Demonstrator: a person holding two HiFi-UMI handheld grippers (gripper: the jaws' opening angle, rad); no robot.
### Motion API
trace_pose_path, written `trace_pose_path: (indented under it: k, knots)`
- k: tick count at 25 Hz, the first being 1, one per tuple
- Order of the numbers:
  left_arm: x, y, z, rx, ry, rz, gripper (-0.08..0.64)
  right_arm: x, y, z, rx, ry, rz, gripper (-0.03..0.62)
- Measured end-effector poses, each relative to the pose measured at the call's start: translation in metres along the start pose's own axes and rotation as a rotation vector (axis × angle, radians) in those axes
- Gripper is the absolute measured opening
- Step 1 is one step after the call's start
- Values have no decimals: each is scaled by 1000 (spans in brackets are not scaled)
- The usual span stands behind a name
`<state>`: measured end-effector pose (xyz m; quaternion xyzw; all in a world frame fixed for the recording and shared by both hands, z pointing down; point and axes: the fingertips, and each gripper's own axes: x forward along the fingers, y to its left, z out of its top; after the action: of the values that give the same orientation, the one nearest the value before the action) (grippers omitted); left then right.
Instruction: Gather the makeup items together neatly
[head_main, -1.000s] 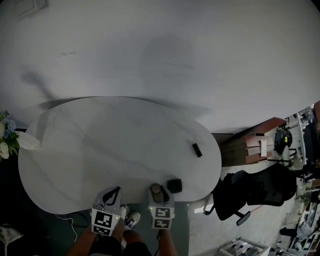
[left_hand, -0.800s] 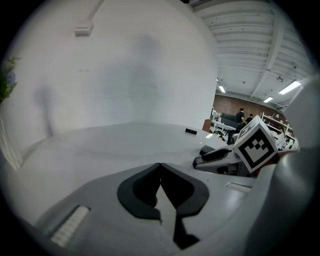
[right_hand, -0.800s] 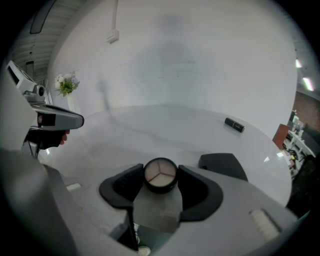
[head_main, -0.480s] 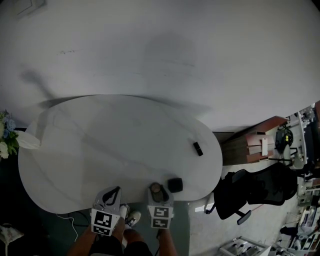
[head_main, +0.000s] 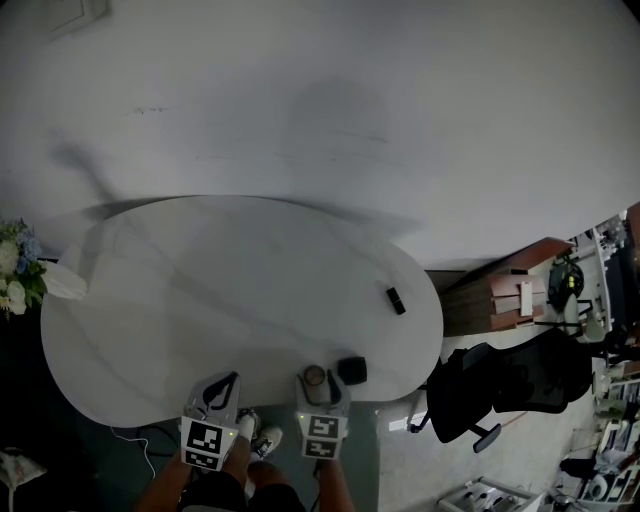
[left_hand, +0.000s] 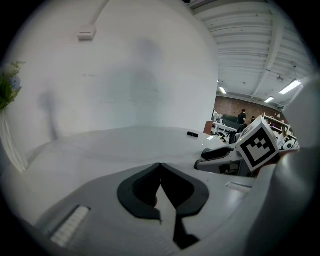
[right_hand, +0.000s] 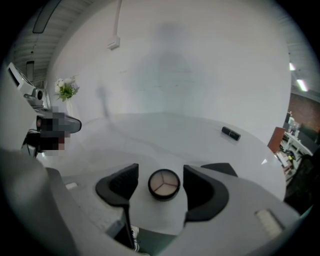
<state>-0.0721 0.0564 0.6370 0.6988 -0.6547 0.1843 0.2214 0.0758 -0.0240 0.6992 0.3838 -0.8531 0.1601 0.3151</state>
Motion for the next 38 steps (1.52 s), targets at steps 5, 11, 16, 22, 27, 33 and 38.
trace_pose_path:
  k: [5,11,16,22,27,33,38]
  knots:
    - [-8,-1,21,16,-43,-2,9,-23,-9,28,-9,-61,-44,284]
    - [-33,-31,71,49,-130,-29,9,-88,-34,68,26,-183,-88,282]
    - [-49,-61,118,95,-214,-66,11,-149,-59,94,43,-286,-171,230]
    - [-67,-115,163,156,-300,-141,9,-228,-94,107,70,-407,-309,73]
    - [-75,-160,175,202,-323,-199,9,-271,-114,101,99,-445,-365,5]
    - [-83,-196,183,240,-331,-229,9,-292,-128,87,122,-457,-372,5]
    - [-79,-212,188,264,-357,-228,9,-301,-139,82,134,-478,-369,5]
